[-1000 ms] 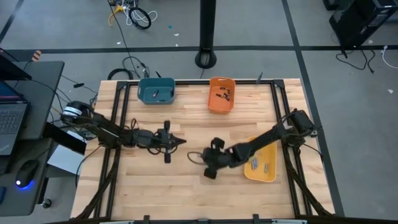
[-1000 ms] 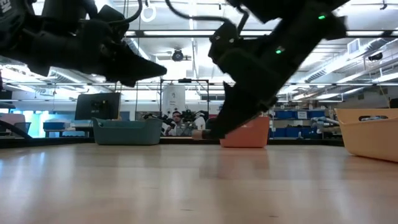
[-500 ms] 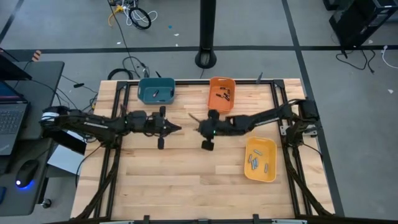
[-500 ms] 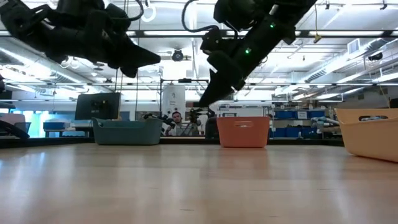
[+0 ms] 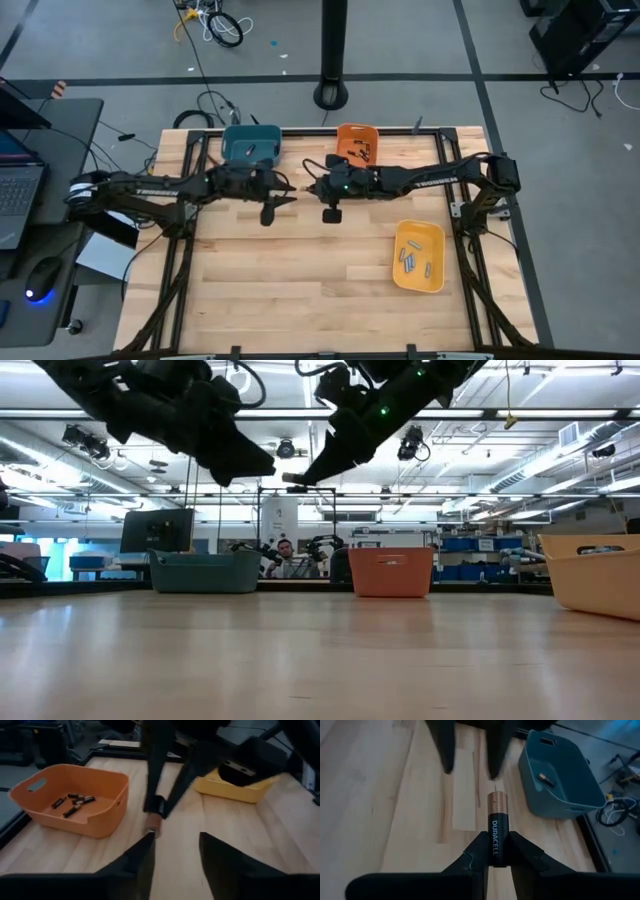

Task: Sort batteries
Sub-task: Put the big black battery into the blue bin

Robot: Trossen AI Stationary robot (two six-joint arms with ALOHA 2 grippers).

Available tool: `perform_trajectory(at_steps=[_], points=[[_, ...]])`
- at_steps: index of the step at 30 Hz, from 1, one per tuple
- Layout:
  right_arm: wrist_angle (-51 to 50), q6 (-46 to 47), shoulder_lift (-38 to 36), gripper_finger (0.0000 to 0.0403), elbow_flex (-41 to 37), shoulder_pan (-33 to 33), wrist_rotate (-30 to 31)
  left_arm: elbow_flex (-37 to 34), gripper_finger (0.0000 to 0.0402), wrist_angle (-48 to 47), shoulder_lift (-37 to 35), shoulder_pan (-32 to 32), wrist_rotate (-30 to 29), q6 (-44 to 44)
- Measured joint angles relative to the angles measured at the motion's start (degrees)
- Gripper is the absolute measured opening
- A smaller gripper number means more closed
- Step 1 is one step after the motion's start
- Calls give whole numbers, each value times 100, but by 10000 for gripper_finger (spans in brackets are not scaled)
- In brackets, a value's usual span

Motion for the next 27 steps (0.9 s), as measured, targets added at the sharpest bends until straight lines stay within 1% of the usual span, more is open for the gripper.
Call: perform_trajectory(at_steps=[4, 7, 11, 13, 16, 21, 24, 27], points=[[-19, -269, 0, 61, 19, -15, -123, 29, 201, 61, 95, 11, -194, -18], [4, -392, 0, 61, 26, -15, -151, 32, 227, 116, 258, 8, -310, -124], [69, -454, 0, 61, 26, -23, -314, 32, 248, 360, 554, 6, -317, -221], [80, -499, 0, 61, 26, -48, -431, 32, 252, 630, 677, 5, -94, -217], [80, -578, 0, 61, 26, -70, -462, 32, 253, 1051, 808, -5, 211, -163], [79, -592, 0, 61, 26, -122, -468, 32, 241, 1169, 821, 0, 231, -133], [117, -600, 0, 61, 26, -126, -468, 32, 218, 1166, 821, -3, 198, -133], [167, -603, 0, 61, 26, -127, -523, 32, 183, 1141, 821, -3, 120, -133]])
